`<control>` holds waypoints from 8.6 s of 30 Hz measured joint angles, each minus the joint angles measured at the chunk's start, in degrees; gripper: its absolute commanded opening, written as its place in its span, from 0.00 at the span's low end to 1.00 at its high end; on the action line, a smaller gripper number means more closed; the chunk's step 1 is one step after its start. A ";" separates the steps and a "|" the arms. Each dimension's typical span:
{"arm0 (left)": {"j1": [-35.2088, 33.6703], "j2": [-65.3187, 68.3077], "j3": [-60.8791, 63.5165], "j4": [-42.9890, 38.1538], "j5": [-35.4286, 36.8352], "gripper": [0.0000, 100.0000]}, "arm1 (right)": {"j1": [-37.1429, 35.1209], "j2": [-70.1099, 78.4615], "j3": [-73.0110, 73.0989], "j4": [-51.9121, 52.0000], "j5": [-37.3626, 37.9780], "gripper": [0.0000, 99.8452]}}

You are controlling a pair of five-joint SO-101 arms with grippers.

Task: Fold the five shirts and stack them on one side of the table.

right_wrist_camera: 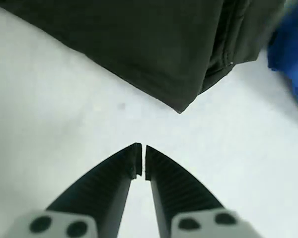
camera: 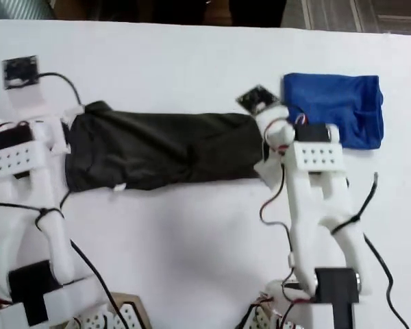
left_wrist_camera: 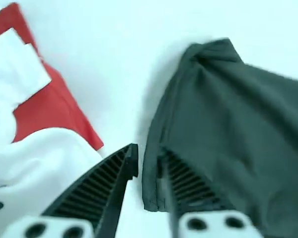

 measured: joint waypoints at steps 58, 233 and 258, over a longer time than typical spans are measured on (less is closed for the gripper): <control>1.85 72.88 -82.55 47.03 -9.76 0.03 | 17.49 -42.99 56.62 -25.14 -0.26 0.02; 9.41 5.63 -4.04 10.81 -7.38 0.03 | -17.85 58.29 -70.33 -0.44 -18.46 0.02; 28.48 63.82 -76.31 36.66 -0.62 0.03 | -6.51 66.55 -89.85 8.70 -18.46 0.02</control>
